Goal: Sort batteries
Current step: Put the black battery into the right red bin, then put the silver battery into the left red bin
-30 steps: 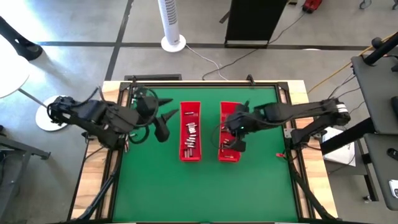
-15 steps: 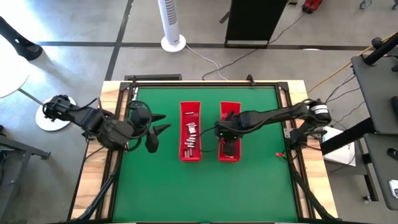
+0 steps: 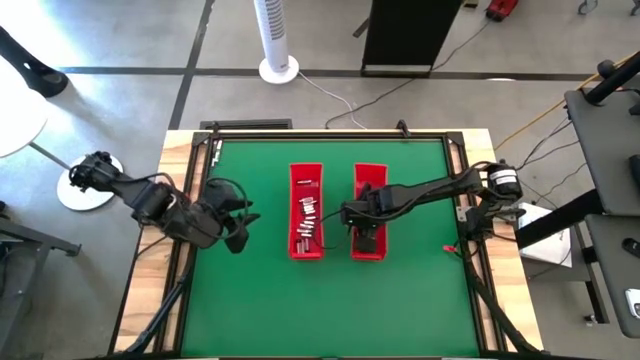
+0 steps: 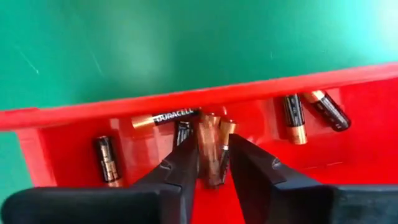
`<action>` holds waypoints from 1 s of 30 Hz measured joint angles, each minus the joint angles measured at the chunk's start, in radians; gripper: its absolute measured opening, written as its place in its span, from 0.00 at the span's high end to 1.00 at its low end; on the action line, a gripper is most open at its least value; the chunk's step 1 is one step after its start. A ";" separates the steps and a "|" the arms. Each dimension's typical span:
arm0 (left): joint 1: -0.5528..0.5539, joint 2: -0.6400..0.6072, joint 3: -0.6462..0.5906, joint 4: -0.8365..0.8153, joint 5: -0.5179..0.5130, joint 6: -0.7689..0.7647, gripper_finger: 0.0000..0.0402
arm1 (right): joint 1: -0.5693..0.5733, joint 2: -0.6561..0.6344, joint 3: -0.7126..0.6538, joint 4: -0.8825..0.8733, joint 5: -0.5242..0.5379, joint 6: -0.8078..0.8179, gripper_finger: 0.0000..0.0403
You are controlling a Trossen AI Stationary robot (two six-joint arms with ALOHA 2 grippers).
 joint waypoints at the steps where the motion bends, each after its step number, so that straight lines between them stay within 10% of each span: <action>1: 0.007 0.001 -0.002 0.000 0.001 -0.001 0.58 | 0.000 -0.001 -0.004 0.002 0.004 -0.007 0.77; 14: 0.135 -0.024 0.147 -0.126 -0.185 -0.015 0.53 | 0.033 -0.190 0.061 -0.078 0.045 -0.009 0.54; 30: 1.067 0.048 -0.081 -0.119 0.262 -0.001 0.47 | 0.064 -0.679 0.092 0.010 0.252 -0.045 0.47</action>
